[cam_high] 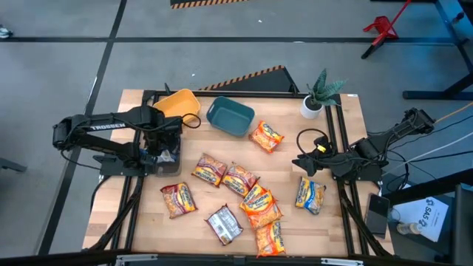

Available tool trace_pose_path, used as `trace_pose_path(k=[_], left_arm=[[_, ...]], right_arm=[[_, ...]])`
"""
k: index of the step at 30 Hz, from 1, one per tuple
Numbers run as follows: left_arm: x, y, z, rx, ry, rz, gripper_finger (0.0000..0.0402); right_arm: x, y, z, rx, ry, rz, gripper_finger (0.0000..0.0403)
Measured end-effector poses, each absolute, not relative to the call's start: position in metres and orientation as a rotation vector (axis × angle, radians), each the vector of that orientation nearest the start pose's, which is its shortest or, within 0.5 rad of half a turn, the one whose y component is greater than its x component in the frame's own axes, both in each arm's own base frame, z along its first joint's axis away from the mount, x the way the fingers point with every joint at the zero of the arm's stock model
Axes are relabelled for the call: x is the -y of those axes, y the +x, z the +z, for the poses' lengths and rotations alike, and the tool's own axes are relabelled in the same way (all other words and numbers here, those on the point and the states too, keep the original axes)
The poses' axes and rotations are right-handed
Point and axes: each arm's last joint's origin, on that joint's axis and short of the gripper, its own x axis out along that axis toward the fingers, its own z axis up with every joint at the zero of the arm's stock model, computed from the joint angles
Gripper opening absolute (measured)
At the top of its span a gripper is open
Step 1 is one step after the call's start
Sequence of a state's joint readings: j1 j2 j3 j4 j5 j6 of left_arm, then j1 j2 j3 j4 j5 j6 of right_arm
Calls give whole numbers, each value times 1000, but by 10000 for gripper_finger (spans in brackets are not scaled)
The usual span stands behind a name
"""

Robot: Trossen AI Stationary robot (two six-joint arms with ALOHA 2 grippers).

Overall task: Sort Maruchan noodles
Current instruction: Put the blue noodle pack into the black bin

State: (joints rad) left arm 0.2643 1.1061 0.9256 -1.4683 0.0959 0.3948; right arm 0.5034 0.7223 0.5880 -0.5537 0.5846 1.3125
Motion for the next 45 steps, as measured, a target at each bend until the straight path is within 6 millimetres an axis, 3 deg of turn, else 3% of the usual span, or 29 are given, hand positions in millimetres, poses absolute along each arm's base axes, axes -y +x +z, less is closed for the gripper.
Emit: trace_pose_path(k=[13, 25, 31, 37, 41, 45], left_arm=[[-40, 139, 244, -1630, 84, -225, 95], [-42, 143, 255, -1604, 106, -172, 158], [-47, 147, 277, -1585, 217, -29, 186], [-51, 149, 313, -1503, 254, 141, 193], [-52, 154, 346, -1317, 126, 290, 194], [-53, 166, 382, -1002, -60, 369, 194]], right_arm=[[-56, 134, 247, -435, 921, -428, 259], [-56, 134, 246, -445, 924, -419, 259], [-56, 134, 246, -445, 924, -420, 259], [-56, 132, 242, -504, 934, -432, 259], [-56, 126, 222, -715, 1014, -585, 259], [-62, 125, 207, -942, 1123, -698, 259]])
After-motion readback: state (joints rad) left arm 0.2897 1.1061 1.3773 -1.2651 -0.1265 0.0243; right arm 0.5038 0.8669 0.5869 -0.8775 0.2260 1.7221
